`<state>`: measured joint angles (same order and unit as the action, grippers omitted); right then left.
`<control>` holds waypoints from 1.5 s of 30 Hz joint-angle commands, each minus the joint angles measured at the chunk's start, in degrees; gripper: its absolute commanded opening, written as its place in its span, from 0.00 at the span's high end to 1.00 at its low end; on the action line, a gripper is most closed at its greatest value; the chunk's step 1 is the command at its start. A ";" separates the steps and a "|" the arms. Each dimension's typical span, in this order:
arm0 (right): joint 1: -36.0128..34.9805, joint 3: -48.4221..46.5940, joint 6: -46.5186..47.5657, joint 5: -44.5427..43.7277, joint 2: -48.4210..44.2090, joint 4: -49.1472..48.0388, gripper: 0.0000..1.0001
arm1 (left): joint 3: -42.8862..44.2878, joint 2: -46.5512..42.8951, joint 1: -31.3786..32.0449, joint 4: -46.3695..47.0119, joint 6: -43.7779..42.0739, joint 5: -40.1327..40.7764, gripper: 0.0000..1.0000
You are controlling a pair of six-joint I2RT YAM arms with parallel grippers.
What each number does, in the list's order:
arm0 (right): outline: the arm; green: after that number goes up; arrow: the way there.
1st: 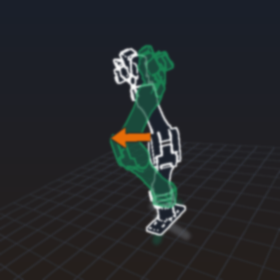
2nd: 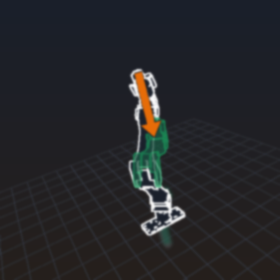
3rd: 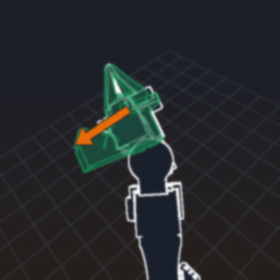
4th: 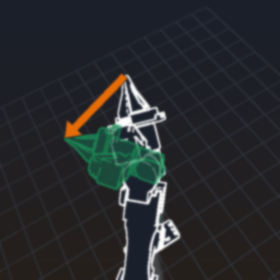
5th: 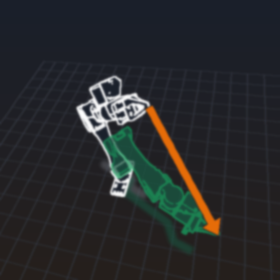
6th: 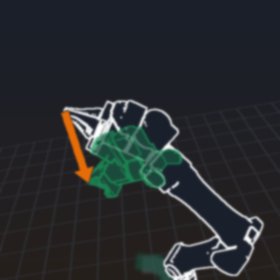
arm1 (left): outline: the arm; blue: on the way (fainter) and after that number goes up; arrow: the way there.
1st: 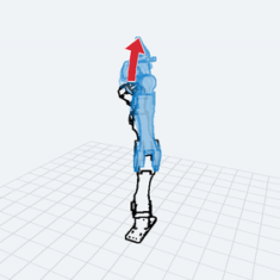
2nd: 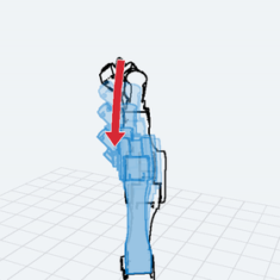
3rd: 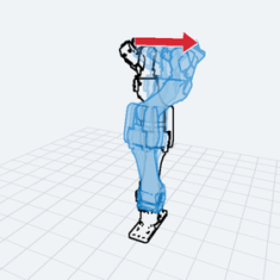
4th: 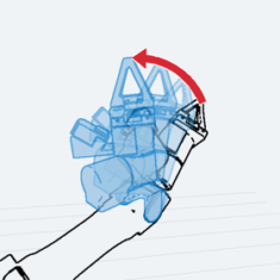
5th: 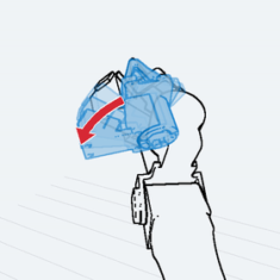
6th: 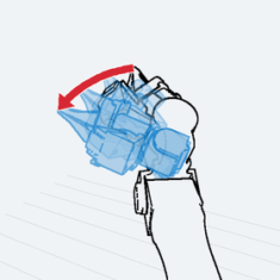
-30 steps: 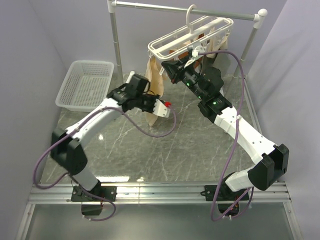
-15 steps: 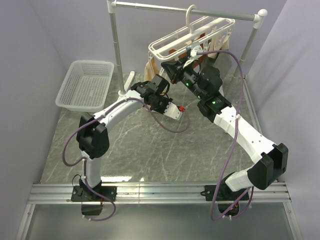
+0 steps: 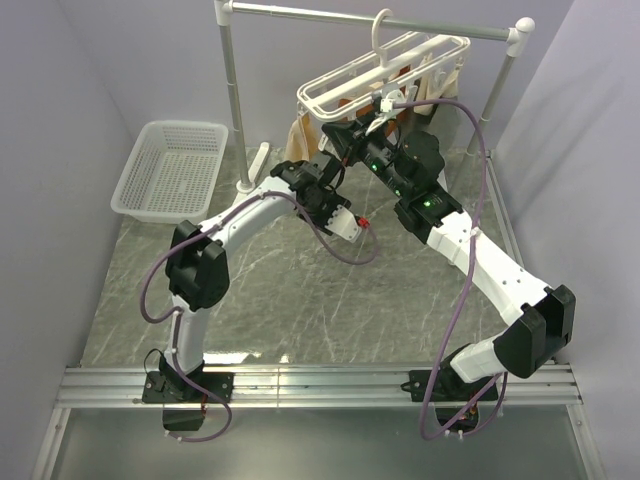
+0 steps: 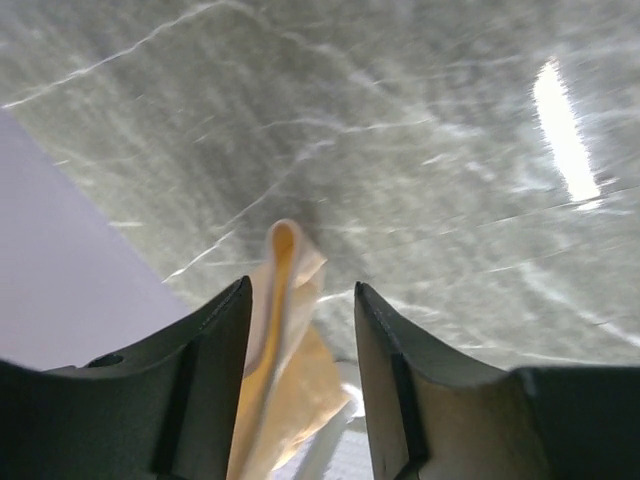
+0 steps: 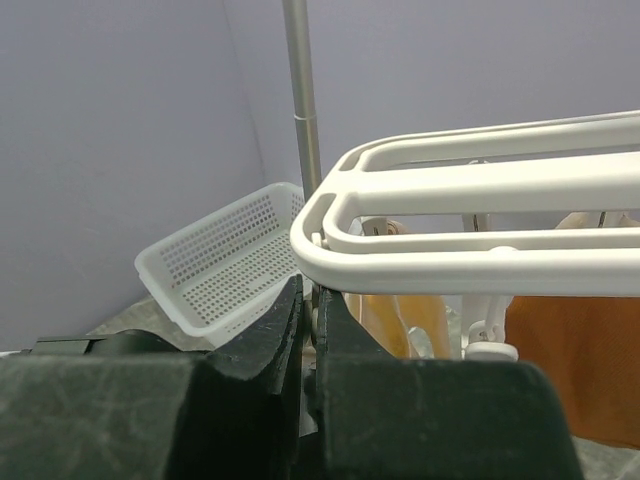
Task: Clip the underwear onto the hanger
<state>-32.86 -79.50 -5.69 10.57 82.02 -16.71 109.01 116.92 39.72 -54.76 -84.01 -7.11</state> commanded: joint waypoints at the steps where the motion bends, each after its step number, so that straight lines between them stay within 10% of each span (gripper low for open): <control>1: -0.27 -2.32 0.33 0.33 0.25 -0.69 1.00 | 4.53 1.46 0.09 -0.08 -3.27 3.33 0.49; 14: -0.01 -1.00 0.86 -0.20 -0.81 -1.66 1.00 | 8.32 3.84 -0.26 -0.96 -8.80 6.94 0.54; 19: 0.08 -0.39 0.86 -0.46 -1.25 -2.01 1.00 | 8.06 3.84 -0.44 1.68 -8.63 7.91 0.99; 35: 0.96 -1.44 -1.69 -1.43 -1.07 -1.66 1.00 | -18.46 -21.79 -6.32 13.88 2.60 -23.10 1.00; 45: 1.13 -1.97 -2.57 0.50 -1.42 -0.78 1.00 | -29.46 -32.11 -10.54 35.23 26.86 -25.06 1.00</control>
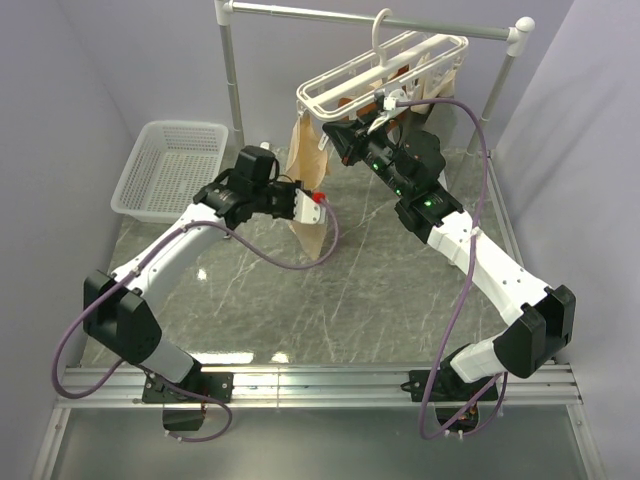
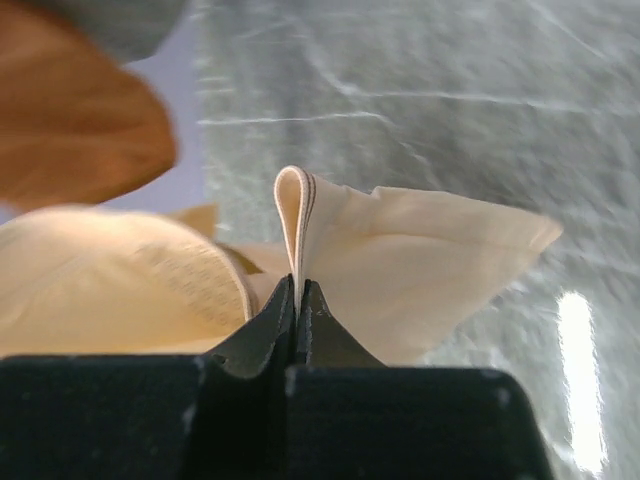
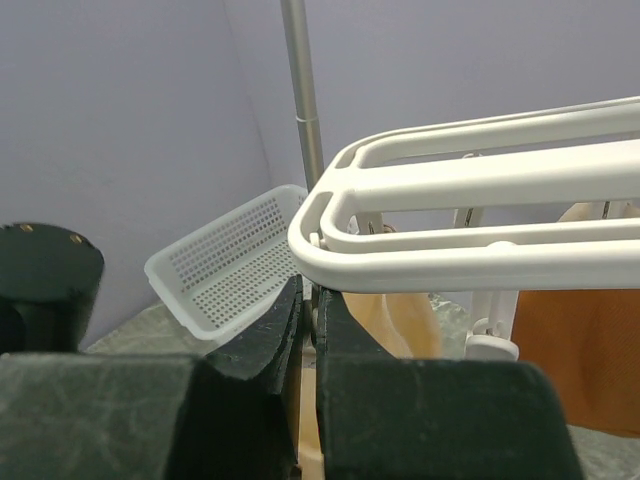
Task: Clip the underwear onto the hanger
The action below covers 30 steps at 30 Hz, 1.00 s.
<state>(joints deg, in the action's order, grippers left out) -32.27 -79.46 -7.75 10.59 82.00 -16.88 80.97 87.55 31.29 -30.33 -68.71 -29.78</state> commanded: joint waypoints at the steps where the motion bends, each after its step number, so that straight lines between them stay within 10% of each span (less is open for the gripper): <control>1: 0.54 -1.93 -0.69 0.75 -1.31 -0.69 1.00 | -1.86 -3.17 -2.46 15.34 13.32 -2.13 1.00; 8: 0.54 -2.01 -0.86 2.68 -0.87 -0.08 1.00 | -6.08 -6.77 -3.96 29.35 17.73 -1.60 1.00; 30: 0.54 -1.75 0.98 2.77 0.44 0.80 1.00 | 0.77 -5.20 -4.22 29.89 12.99 0.43 1.00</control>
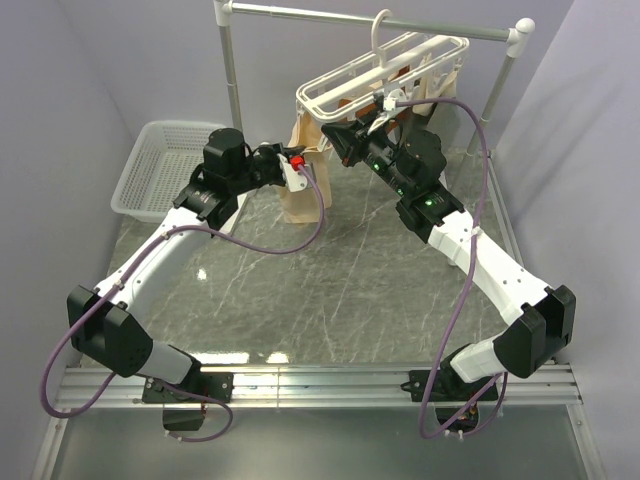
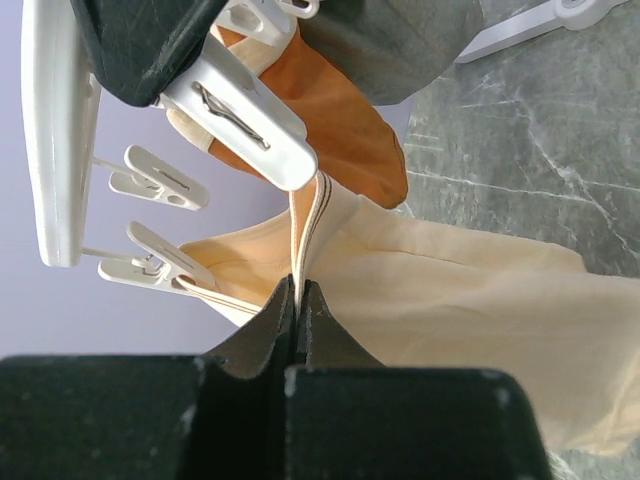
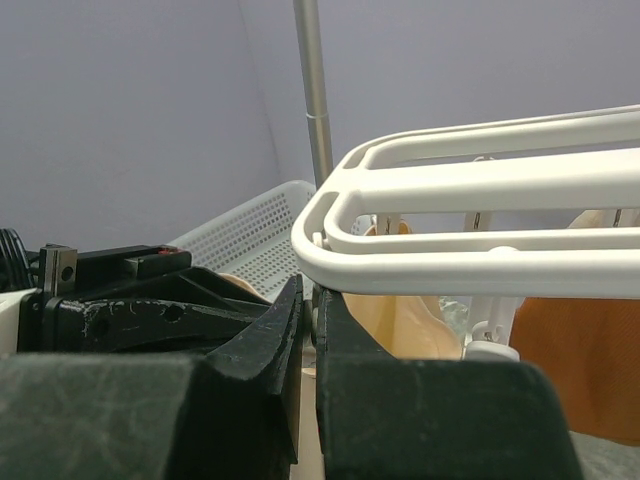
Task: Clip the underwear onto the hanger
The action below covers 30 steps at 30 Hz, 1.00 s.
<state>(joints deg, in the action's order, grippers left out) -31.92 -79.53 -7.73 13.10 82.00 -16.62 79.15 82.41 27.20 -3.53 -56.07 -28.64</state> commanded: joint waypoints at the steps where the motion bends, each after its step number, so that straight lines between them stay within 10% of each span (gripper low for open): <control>1: 0.19 -1.77 1.05 -0.09 0.53 0.54 1.00 | 2.58 -0.15 -0.22 3.00 0.26 -1.23 1.00; 30: 0.19 0.07 2.19 -1.15 1.94 -2.62 1.00 | 8.82 2.58 -0.13 0.89 8.68 -2.65 1.00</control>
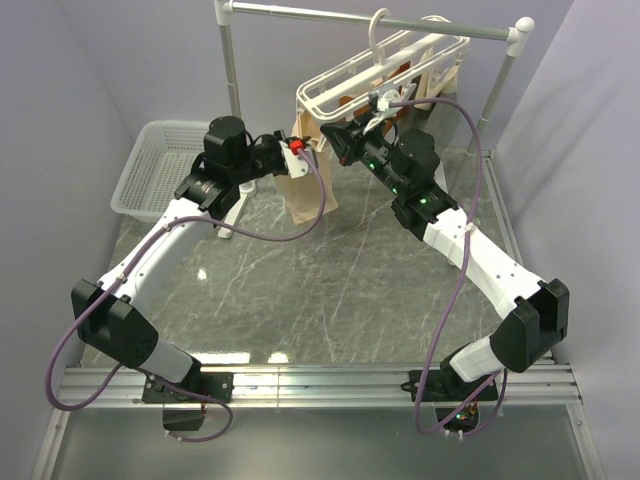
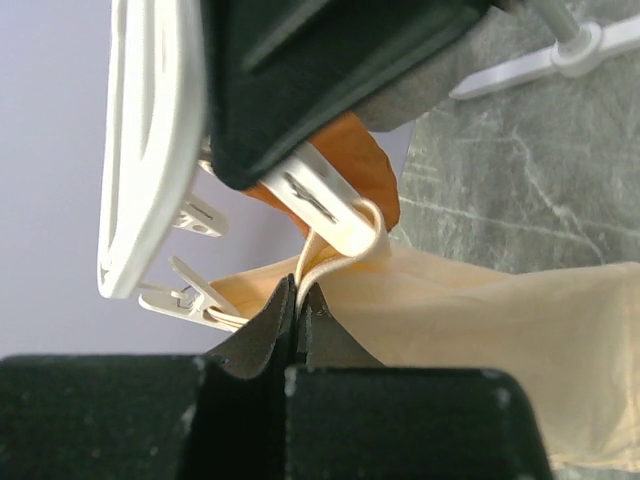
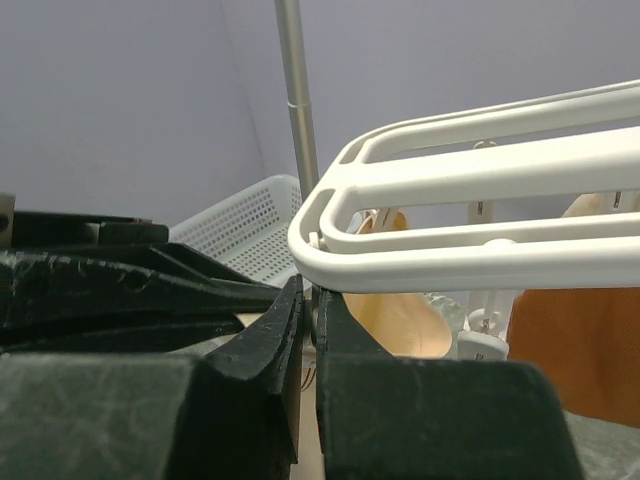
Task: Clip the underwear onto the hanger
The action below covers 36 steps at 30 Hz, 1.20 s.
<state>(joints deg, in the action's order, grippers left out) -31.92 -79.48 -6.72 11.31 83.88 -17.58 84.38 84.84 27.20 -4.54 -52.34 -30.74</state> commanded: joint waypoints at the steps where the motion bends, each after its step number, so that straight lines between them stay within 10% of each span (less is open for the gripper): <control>1: 0.19 0.20 1.44 0.64 0.06 -1.66 1.00 | 4.21 0.41 -0.04 1.72 5.22 -0.63 1.00; 19: 0.19 3.63 4.08 -3.58 -1.26 -8.08 1.00 | 14.05 4.02 0.22 -14.96 5.32 -11.27 0.99; 33: 0.19 4.34 4.88 -3.84 -1.52 -6.06 1.00 | 14.76 3.93 0.22 -7.85 15.25 -8.10 1.00; 36: 0.46 3.11 3.91 -3.58 -1.35 -4.92 0.86 | 14.33 3.67 0.22 -7.86 14.98 -7.84 1.00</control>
<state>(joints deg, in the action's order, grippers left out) -31.94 -74.70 -2.94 9.06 83.59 -24.23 96.79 90.00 27.18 -16.58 -39.31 -37.21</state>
